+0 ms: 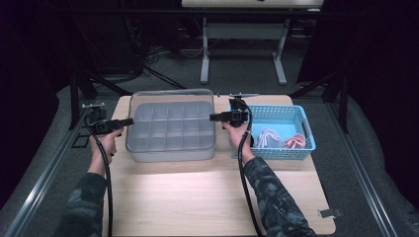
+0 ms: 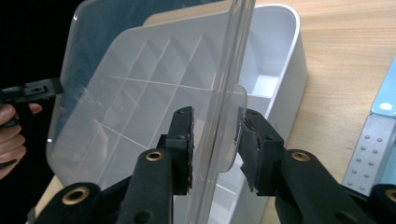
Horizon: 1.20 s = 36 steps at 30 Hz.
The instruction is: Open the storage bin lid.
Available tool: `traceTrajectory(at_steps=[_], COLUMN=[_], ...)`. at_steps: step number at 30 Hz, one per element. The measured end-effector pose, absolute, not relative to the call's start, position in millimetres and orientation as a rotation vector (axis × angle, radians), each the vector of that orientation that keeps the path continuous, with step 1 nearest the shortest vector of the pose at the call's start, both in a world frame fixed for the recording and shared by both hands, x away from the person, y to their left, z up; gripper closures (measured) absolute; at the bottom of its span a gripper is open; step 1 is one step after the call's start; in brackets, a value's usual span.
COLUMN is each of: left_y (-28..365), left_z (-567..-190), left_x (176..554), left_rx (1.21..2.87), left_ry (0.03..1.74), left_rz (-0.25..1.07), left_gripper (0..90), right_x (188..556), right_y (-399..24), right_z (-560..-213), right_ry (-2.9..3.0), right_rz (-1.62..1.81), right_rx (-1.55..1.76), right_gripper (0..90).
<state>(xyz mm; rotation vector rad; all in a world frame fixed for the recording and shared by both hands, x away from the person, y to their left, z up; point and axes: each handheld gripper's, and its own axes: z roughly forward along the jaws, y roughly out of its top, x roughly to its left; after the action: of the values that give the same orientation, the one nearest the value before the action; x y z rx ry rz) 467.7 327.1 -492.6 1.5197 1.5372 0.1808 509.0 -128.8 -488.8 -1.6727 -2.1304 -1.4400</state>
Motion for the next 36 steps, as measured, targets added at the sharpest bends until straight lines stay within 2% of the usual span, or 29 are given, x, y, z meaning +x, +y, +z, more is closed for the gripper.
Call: traceTrajectory(at_steps=[21,36], left_y=[333.8,333.1], left_z=[-468.7,-438.3], left_x=[442.8,410.7], left_rx=[1.465,1.436], left_ry=[1.464,1.372], left_rz=[0.209,0.252], left_gripper=[67.7,69.0], right_x=[486.3,459.8], right_y=[-134.7,-142.8], right_z=[-461.1,-435.0], right_ry=[-2.134,-2.138], right_rz=[-1.576,-1.674], right_rx=[-1.579,-1.505], right_gripper=[74.8,75.4])
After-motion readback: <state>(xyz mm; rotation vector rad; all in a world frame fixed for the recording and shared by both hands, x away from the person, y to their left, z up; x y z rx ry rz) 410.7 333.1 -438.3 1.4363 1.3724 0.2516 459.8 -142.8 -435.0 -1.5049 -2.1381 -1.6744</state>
